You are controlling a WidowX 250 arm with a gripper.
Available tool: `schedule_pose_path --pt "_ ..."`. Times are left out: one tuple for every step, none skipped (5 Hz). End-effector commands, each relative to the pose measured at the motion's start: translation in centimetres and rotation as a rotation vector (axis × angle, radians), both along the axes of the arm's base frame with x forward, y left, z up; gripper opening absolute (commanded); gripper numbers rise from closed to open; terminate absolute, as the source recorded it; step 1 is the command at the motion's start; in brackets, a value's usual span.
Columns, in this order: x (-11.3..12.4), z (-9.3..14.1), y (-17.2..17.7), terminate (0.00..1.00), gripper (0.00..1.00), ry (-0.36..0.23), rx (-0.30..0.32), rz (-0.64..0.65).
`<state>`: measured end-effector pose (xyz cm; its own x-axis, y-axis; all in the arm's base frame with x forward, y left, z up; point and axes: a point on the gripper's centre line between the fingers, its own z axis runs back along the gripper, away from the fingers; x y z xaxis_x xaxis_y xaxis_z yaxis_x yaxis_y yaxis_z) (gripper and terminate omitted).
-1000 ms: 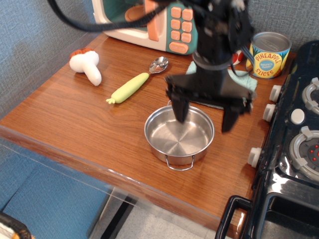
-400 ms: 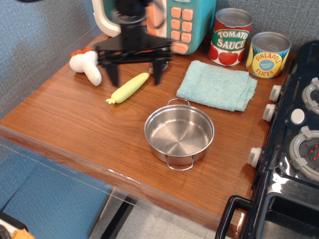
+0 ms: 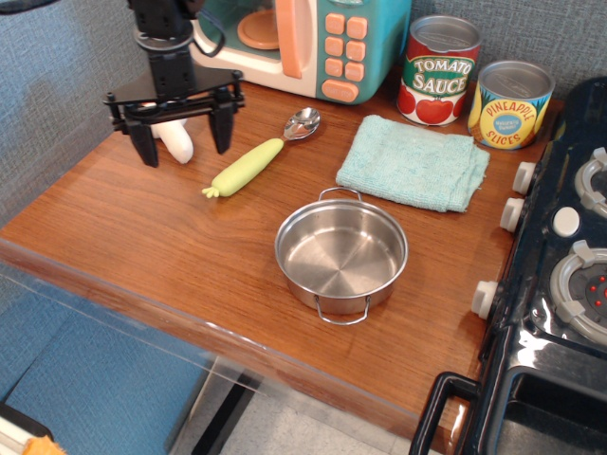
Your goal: Pick up mushroom near table's edge, move it right closer to pot.
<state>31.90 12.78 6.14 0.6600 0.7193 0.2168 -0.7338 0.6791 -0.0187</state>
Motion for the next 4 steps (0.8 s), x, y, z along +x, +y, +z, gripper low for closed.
schedule_pose_path --pt "2.1 0.9 1.6 0.00 1.00 -0.076 0.044 0.079" --pt "3.0 0.3 3.0 0.00 1.00 -0.058 0.076 0.125" --pt "3.0 -0.8 4.4 0.00 1.00 -0.022 0.099 0.162" --pt "3.4 -2.1 4.6 0.00 1.00 0.016 0.099 0.152"
